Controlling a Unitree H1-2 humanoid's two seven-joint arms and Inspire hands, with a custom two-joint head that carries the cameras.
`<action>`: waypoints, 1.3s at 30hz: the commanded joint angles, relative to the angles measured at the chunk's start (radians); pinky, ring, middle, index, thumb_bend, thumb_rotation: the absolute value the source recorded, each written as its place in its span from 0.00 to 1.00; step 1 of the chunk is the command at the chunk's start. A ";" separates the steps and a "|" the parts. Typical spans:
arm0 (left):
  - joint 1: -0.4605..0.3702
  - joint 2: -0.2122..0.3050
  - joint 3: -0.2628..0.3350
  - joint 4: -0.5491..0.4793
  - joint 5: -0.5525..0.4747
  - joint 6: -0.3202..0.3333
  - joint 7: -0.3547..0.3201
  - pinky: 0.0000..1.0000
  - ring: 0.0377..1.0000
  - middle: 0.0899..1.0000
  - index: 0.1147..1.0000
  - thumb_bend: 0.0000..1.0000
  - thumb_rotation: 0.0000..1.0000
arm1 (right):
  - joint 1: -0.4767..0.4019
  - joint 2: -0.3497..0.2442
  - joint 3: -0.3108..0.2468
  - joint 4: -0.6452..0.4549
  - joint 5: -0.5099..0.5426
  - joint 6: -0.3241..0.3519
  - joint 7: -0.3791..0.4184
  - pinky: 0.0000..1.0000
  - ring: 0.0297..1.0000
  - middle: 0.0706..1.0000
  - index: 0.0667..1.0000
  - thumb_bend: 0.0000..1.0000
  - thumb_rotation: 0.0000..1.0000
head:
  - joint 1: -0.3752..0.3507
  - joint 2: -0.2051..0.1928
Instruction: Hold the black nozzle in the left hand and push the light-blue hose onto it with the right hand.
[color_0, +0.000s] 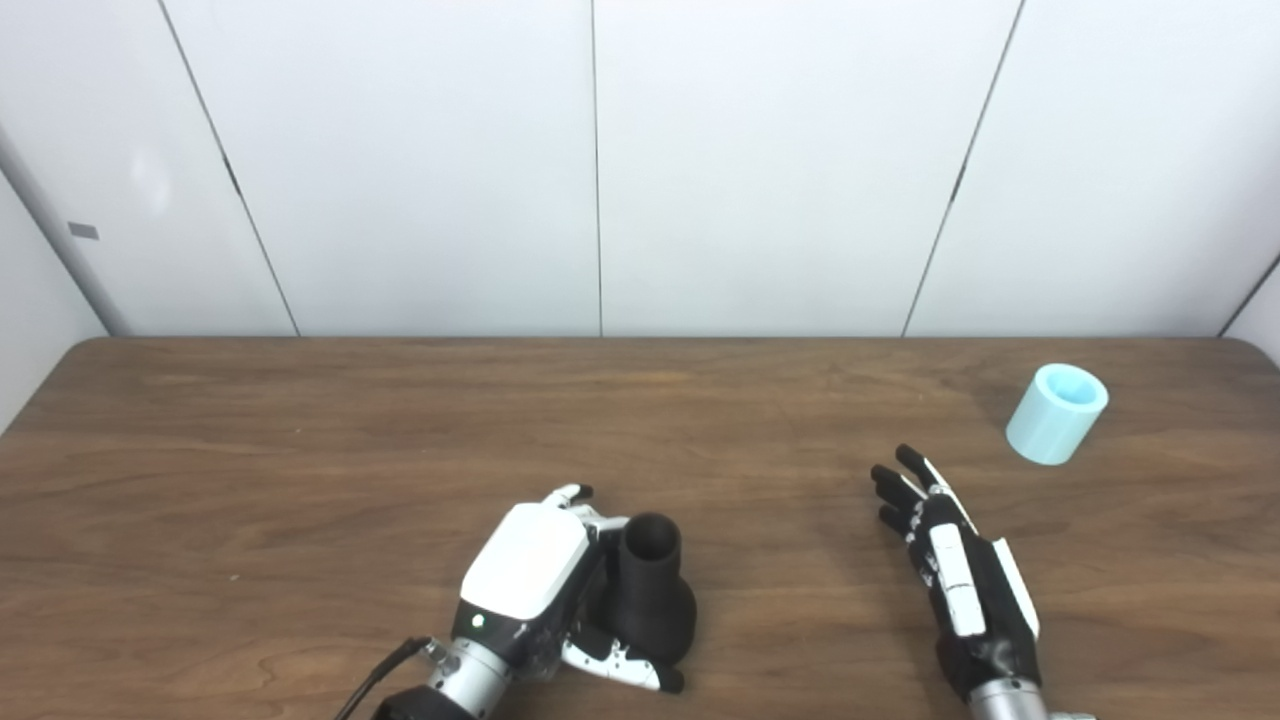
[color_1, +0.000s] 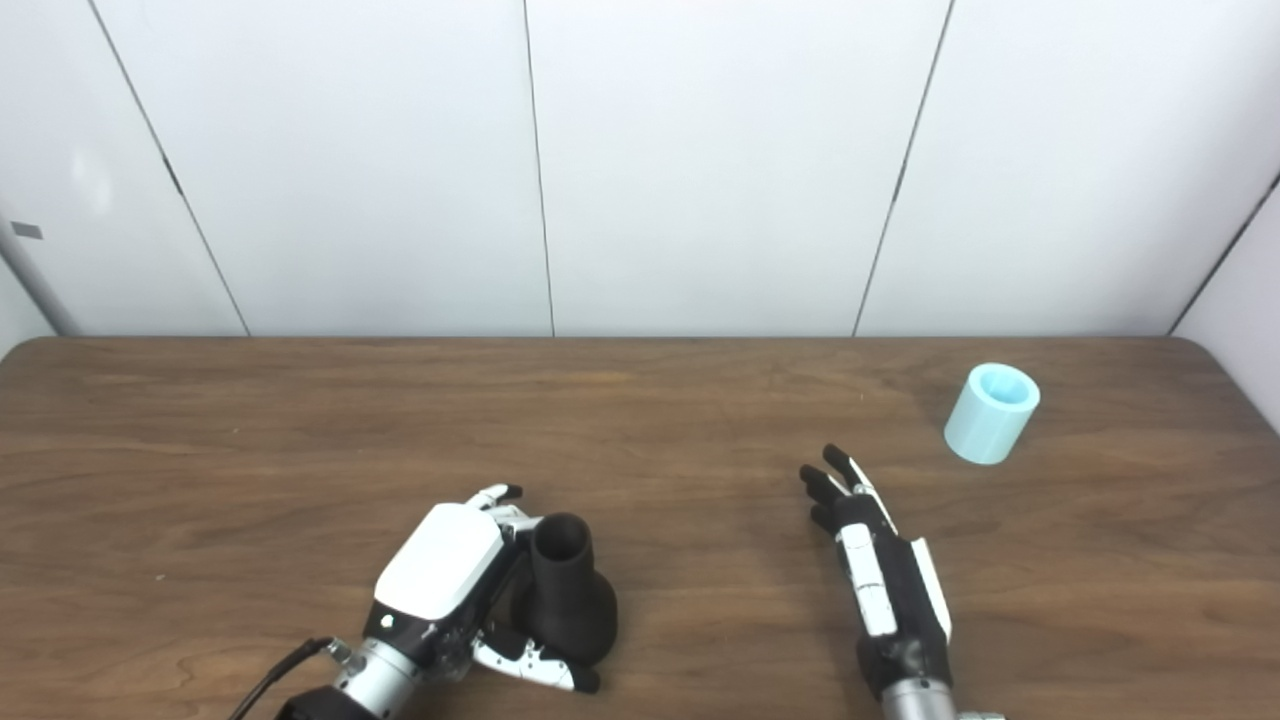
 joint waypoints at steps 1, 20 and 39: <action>0.001 0.000 -0.007 0.006 0.022 -0.014 -0.007 0.87 0.63 0.40 0.44 0.52 0.00 | 0.027 0.032 0.038 0.038 0.010 0.032 0.026 0.90 0.90 0.85 0.91 0.53 0.93 | -0.001 0.003; 0.008 -0.003 -0.010 0.026 0.025 -0.016 -0.009 0.87 0.62 0.40 0.44 0.53 0.00 | 0.006 -0.033 0.024 -0.190 -0.027 0.130 0.012 0.83 0.88 0.84 0.88 0.52 0.76 | -0.034 0.010; -0.001 0.011 0.008 0.063 0.010 -0.056 0.014 0.85 0.62 0.41 0.43 0.53 0.00 | -0.207 -0.390 0.050 -0.324 -0.554 0.422 0.058 0.78 0.85 0.87 0.87 0.68 0.44 | -0.114 0.001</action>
